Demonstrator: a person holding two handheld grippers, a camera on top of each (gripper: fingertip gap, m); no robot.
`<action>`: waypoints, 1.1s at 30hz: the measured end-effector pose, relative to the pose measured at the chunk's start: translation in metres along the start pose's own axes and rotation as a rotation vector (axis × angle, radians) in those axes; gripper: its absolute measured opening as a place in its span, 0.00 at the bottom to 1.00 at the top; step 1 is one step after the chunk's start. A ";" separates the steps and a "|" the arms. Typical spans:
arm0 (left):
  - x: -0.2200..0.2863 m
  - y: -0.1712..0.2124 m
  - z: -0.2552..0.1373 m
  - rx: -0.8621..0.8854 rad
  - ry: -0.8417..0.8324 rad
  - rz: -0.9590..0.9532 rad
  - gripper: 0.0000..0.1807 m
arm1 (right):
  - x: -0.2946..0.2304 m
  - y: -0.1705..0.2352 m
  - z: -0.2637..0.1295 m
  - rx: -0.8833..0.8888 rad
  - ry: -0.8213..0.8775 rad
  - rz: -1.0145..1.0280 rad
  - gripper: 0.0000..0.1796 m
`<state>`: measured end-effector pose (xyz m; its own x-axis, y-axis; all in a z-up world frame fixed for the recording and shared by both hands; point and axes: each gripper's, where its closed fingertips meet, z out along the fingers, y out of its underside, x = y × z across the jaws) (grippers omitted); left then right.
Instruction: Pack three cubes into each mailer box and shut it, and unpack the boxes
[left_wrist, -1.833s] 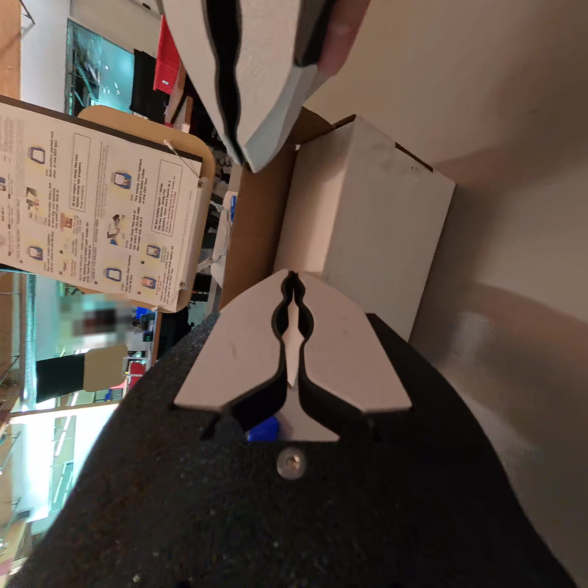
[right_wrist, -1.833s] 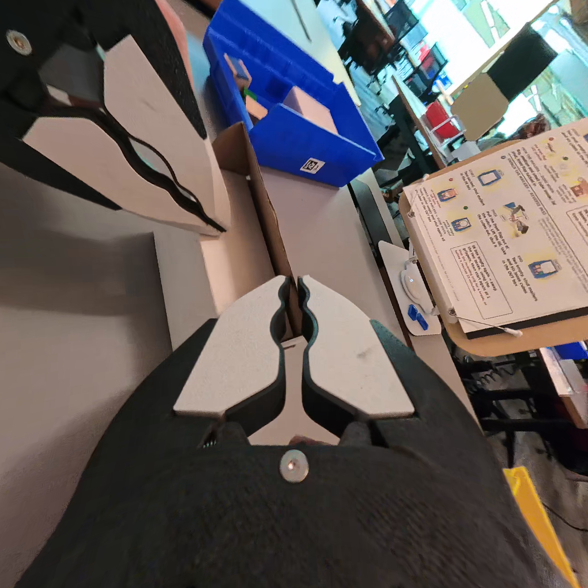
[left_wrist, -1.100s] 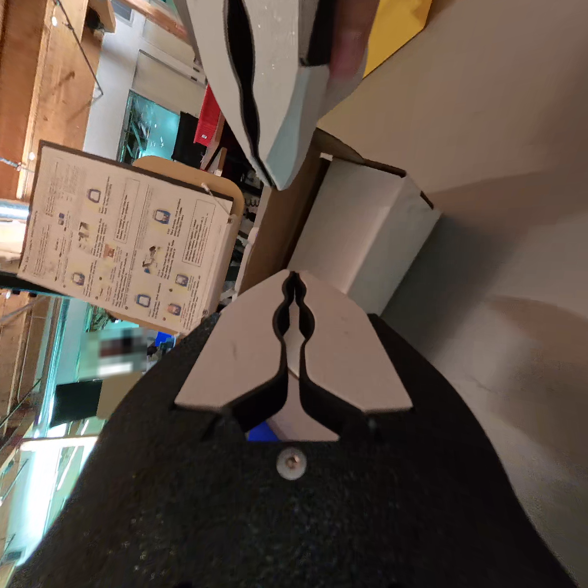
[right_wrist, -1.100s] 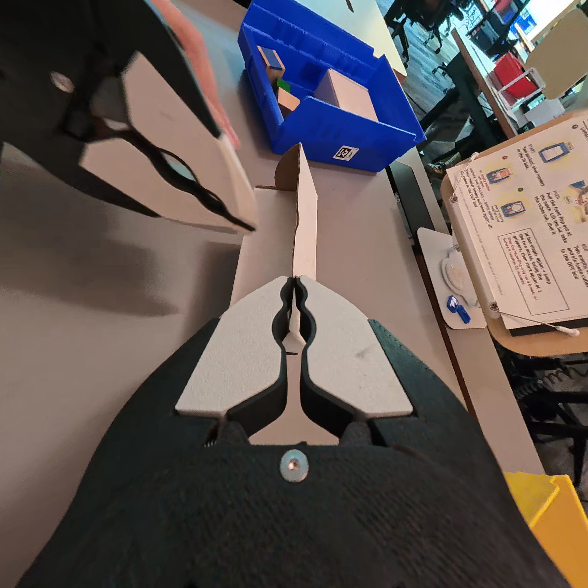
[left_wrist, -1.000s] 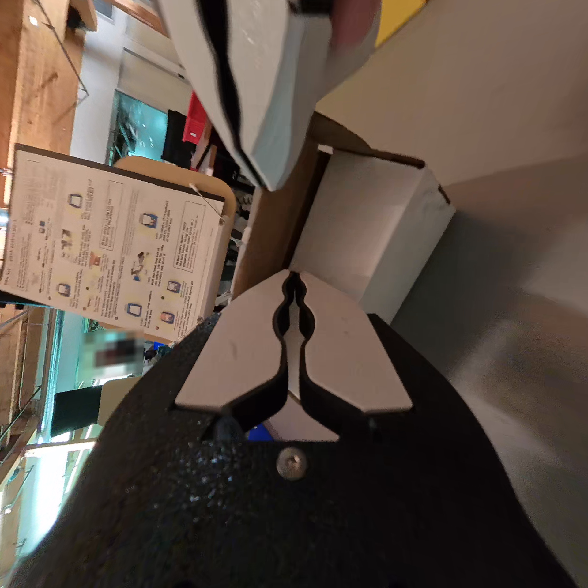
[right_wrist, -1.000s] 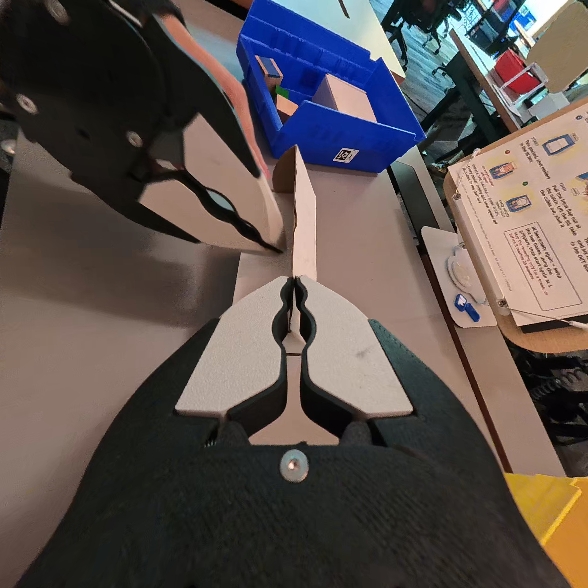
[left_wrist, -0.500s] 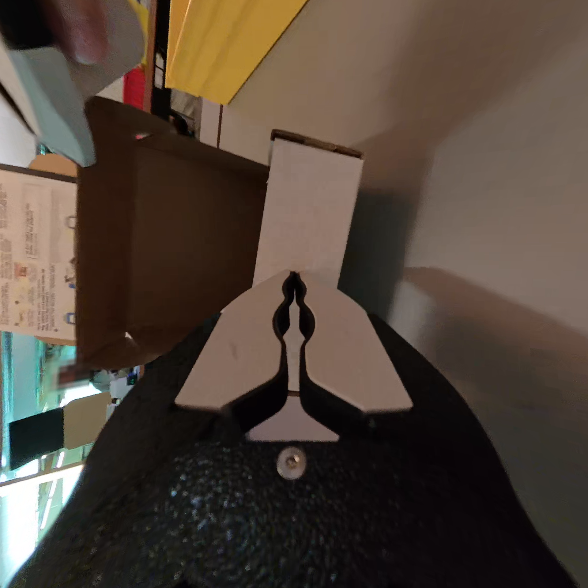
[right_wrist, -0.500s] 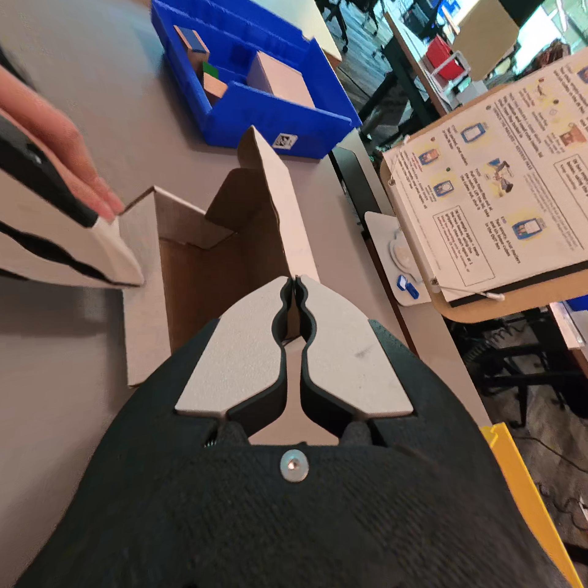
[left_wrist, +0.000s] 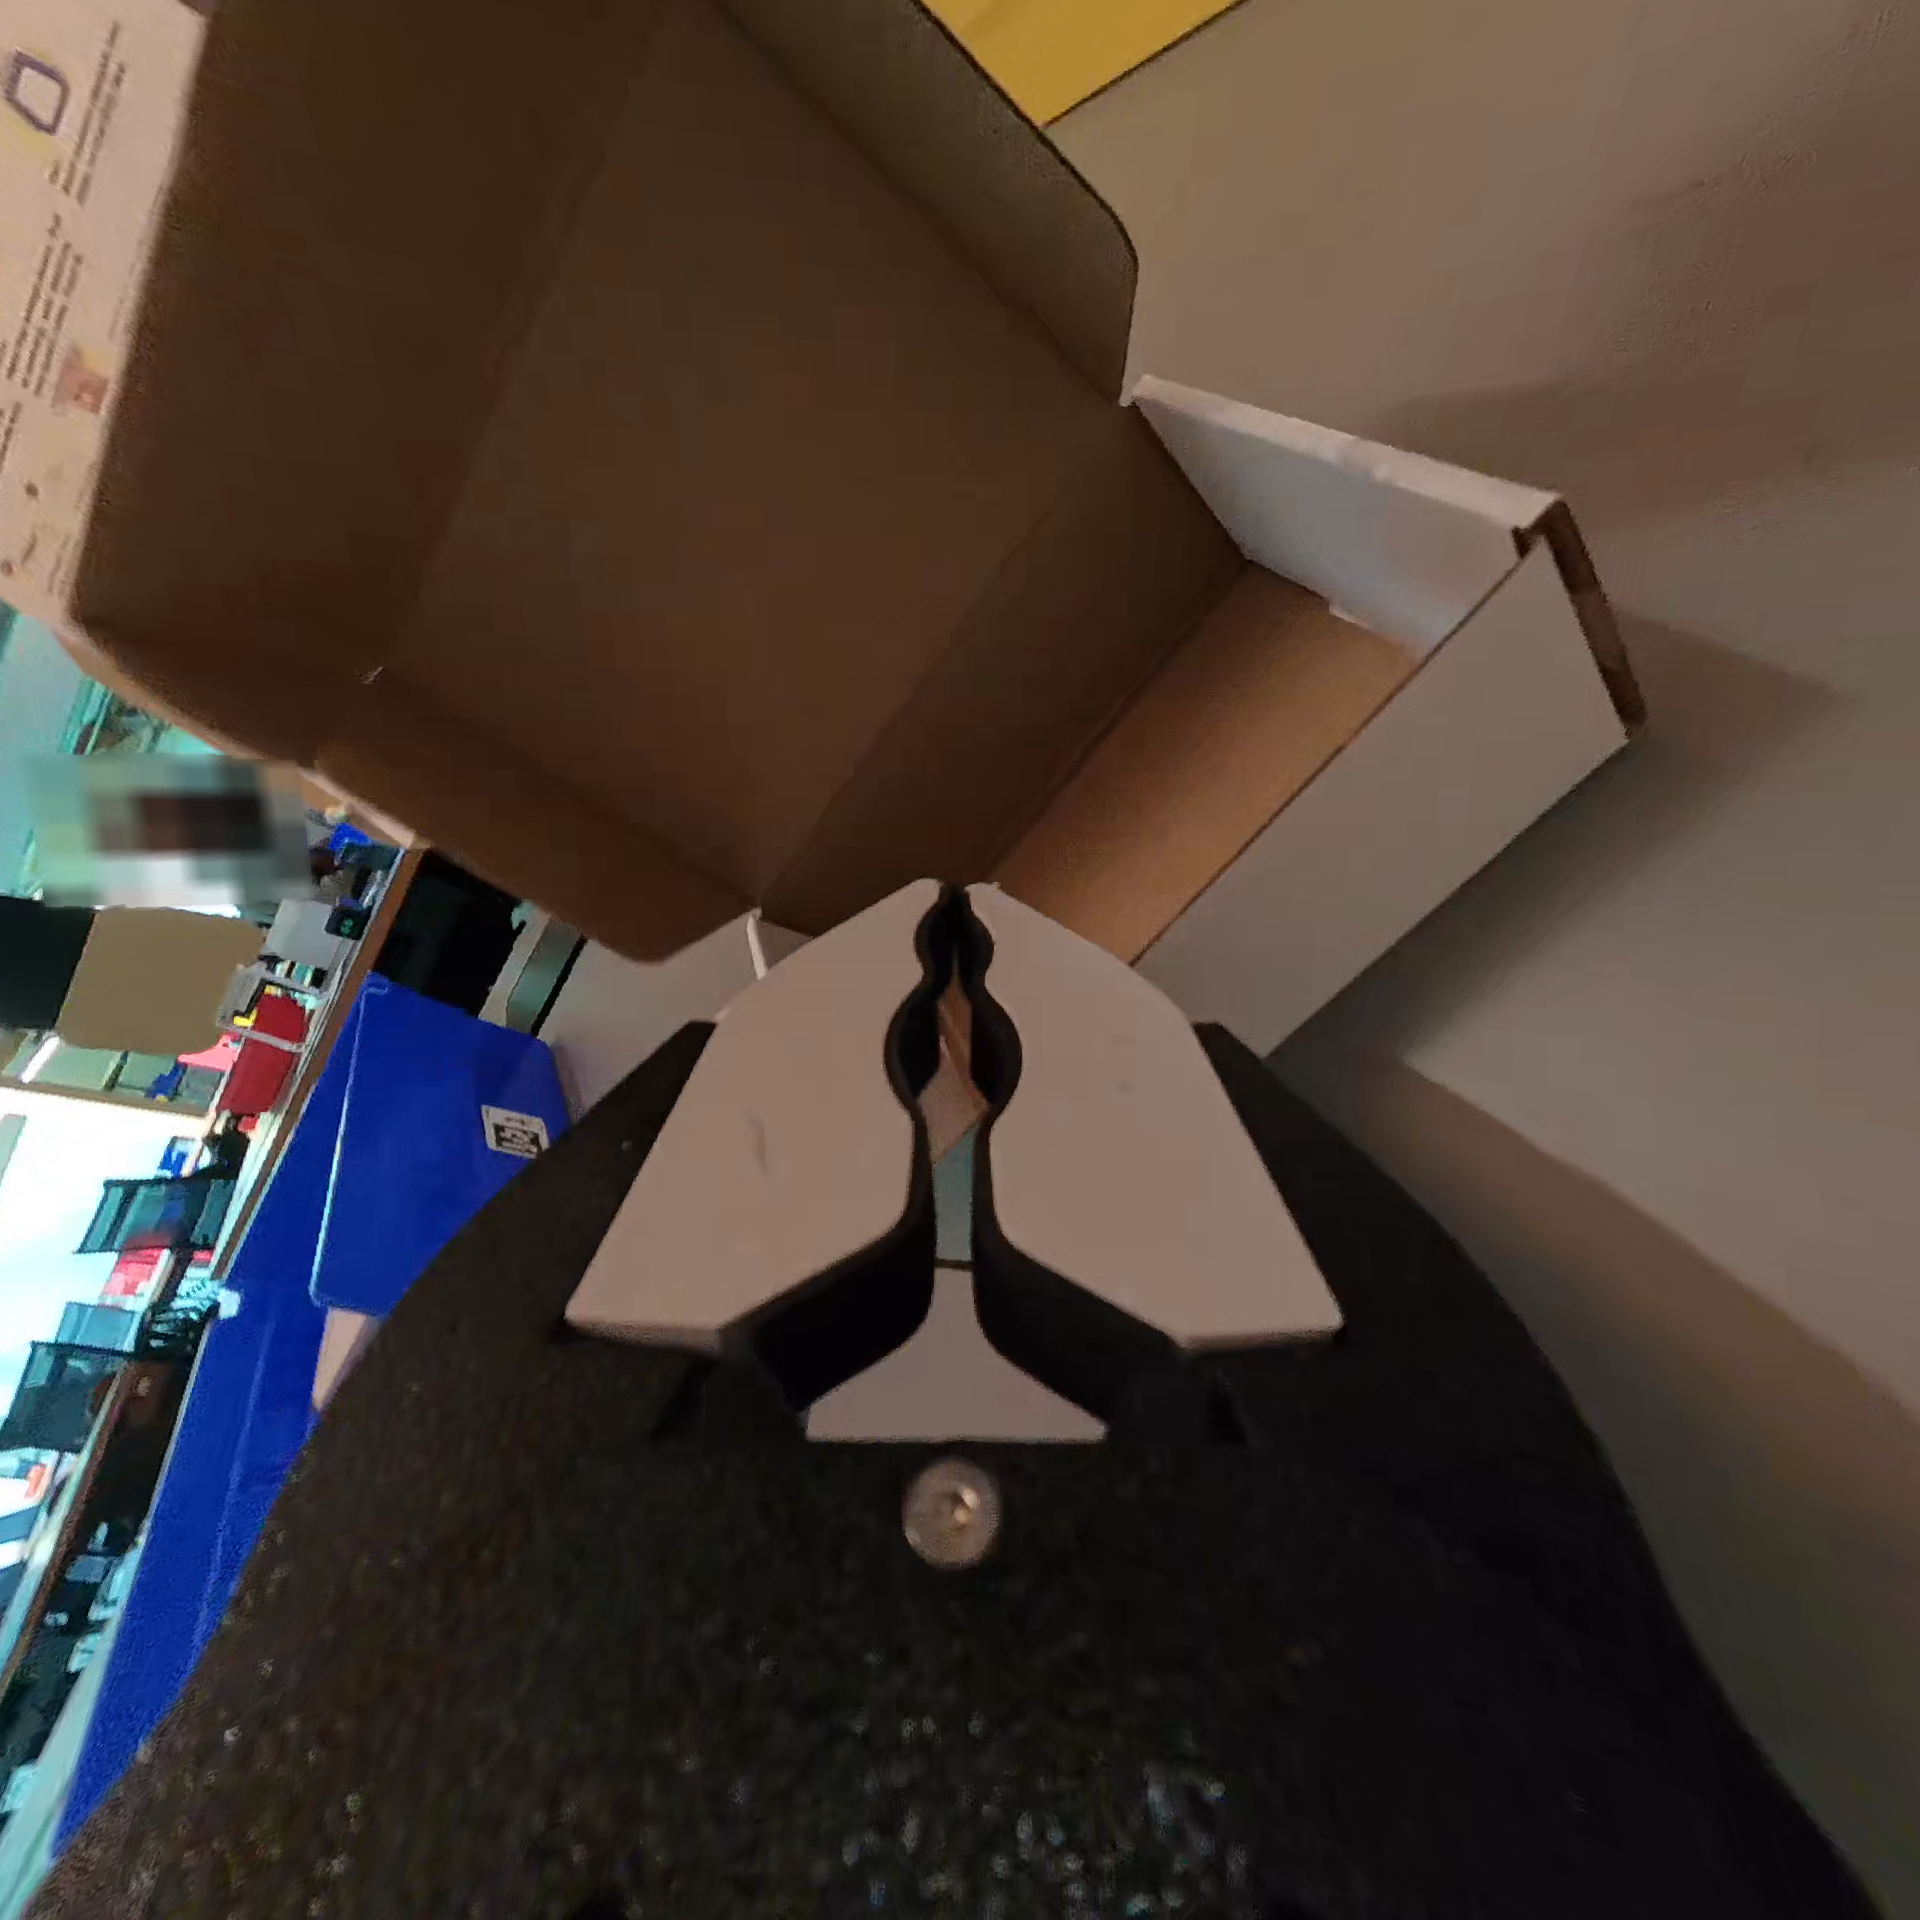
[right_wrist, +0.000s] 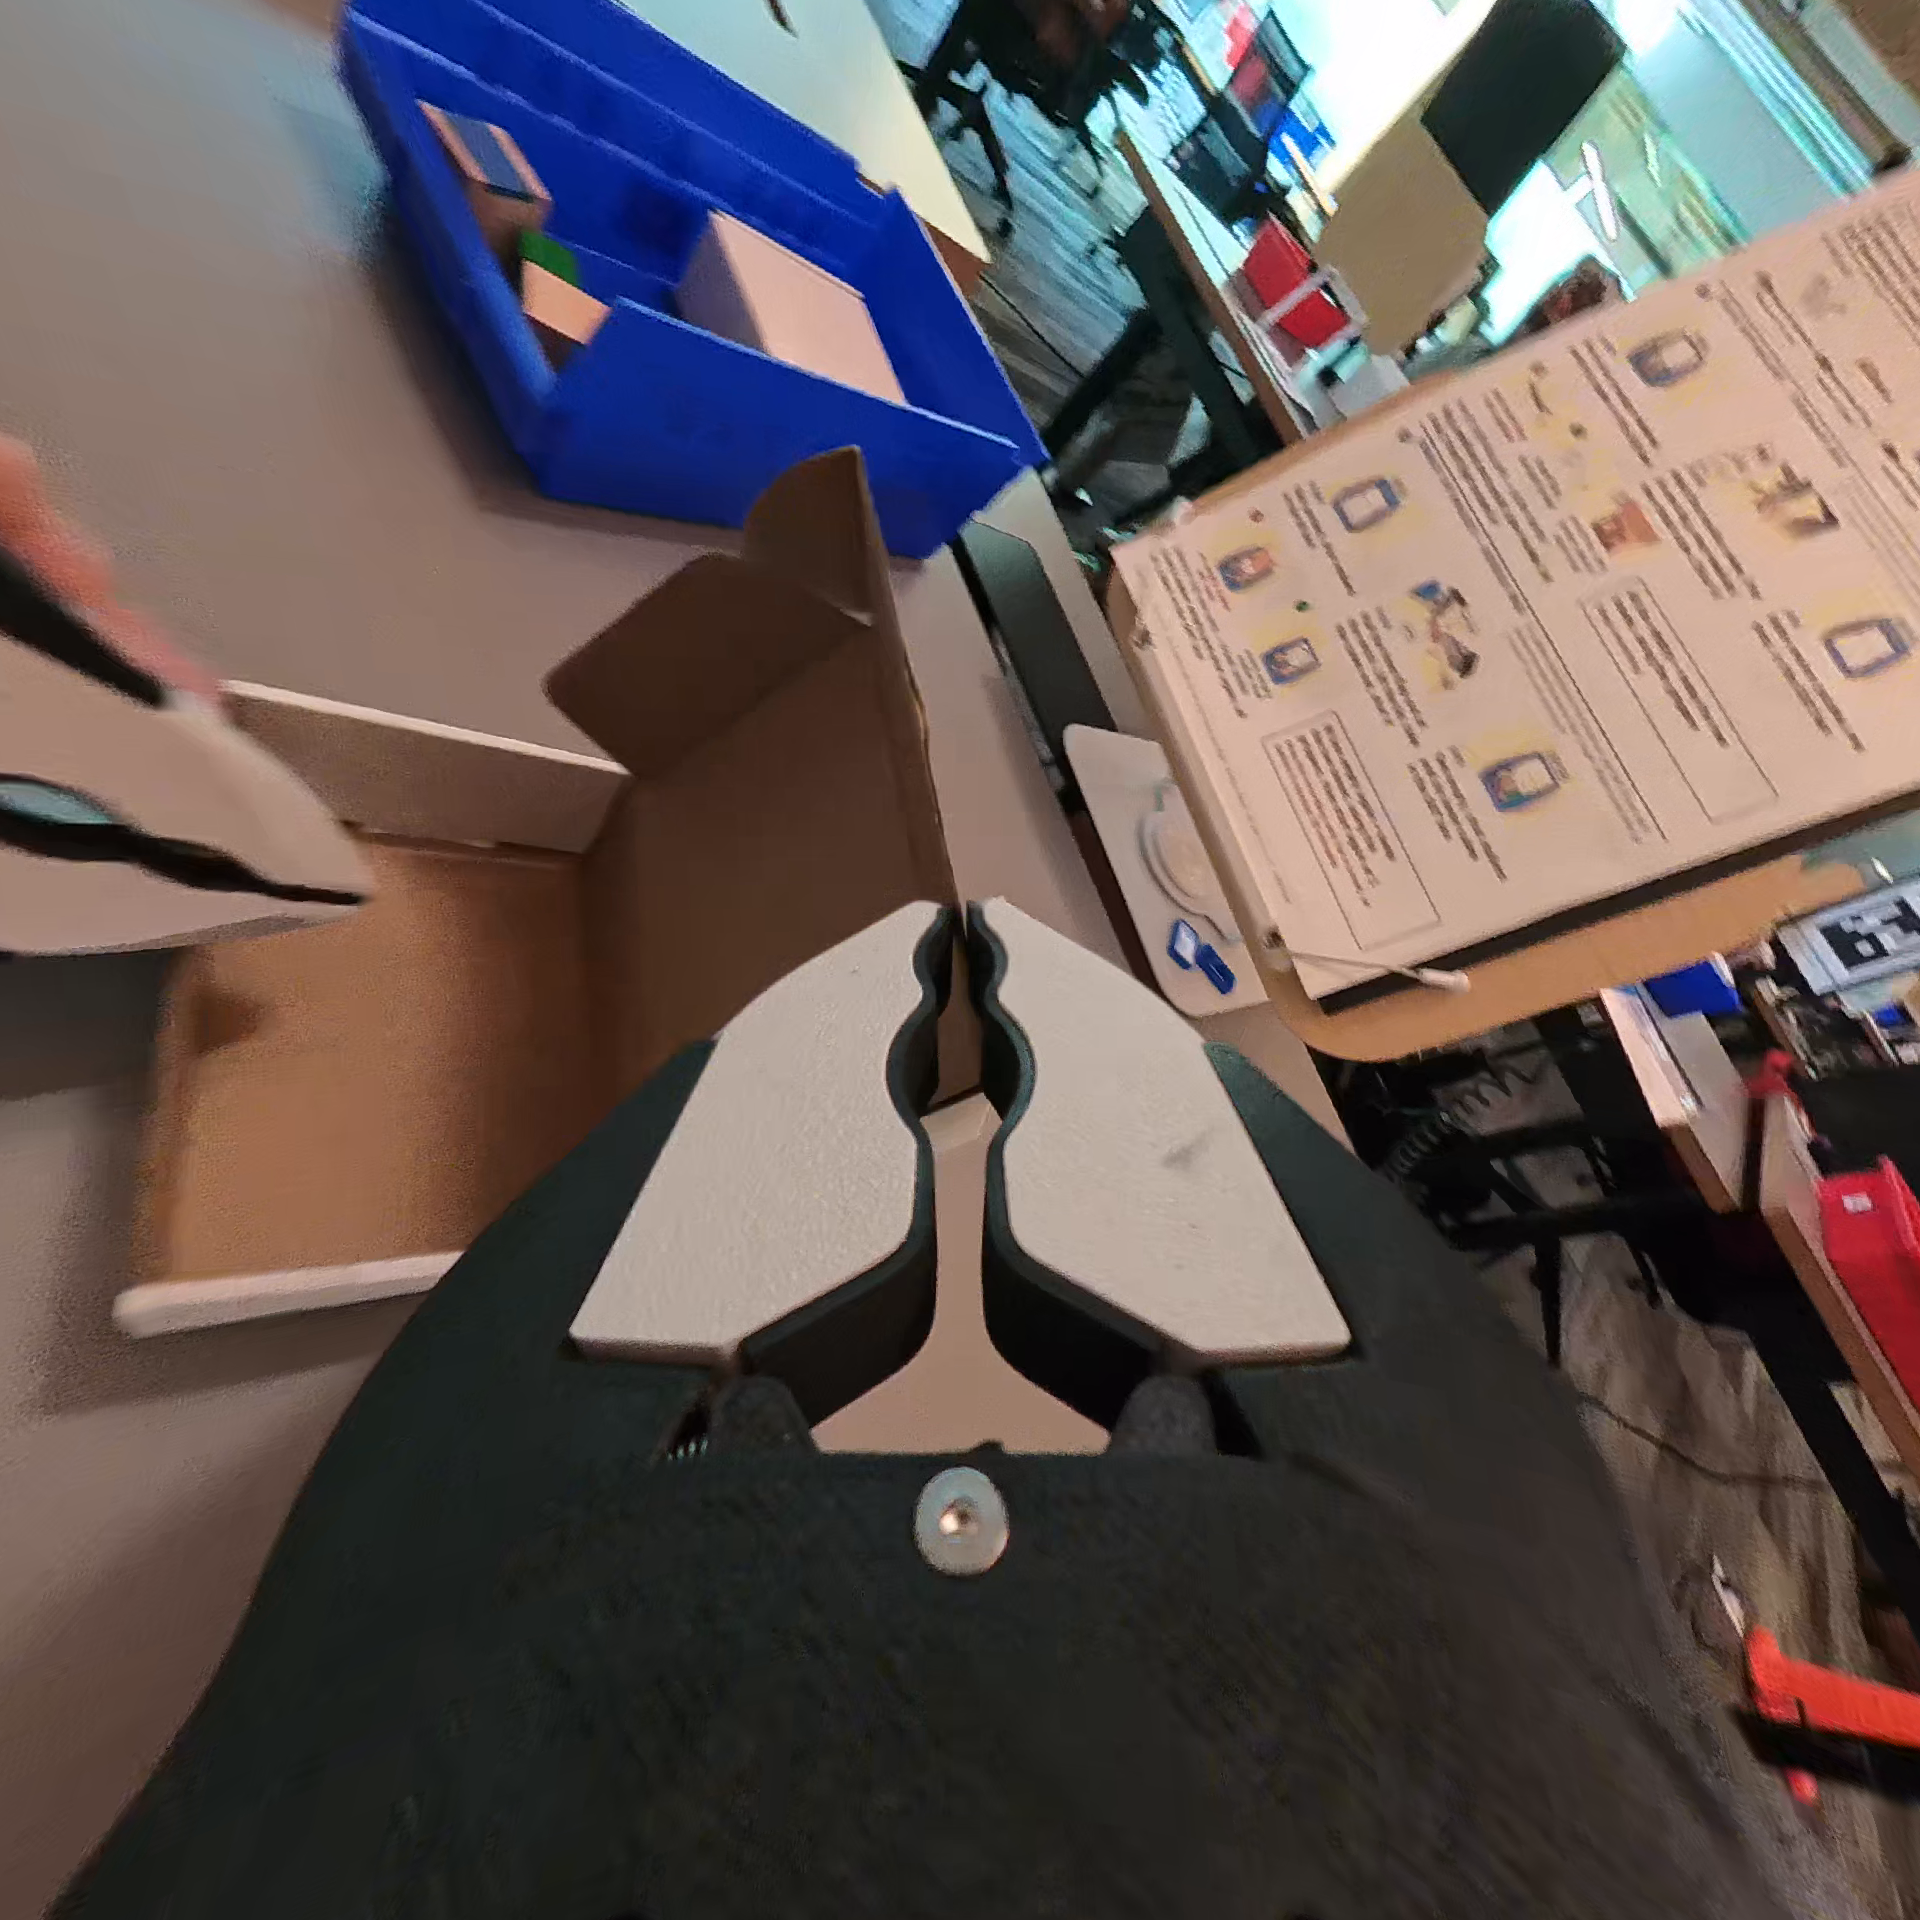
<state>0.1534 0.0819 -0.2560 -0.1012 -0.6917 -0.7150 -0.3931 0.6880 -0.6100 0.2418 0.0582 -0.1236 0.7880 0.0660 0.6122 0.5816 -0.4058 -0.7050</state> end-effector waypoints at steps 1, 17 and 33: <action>0.001 0.001 -0.001 -0.003 -0.004 -0.023 0.00 | 0.008 0.006 0.007 -0.020 0.027 0.012 0.02; 0.013 -0.014 -0.013 0.052 0.016 -0.124 0.00 | 0.048 0.098 0.095 -0.268 0.111 0.140 0.16; -0.155 0.074 -0.047 -0.052 0.081 -0.540 0.10 | -0.003 0.014 -0.022 0.164 0.080 0.308 0.40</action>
<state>0.0974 0.2298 -0.1746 0.0579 -0.9596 -0.2754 -0.4534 0.2205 -0.8636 0.2434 0.0326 -0.1270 0.9170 -0.1107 0.3833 0.3489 -0.2435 -0.9050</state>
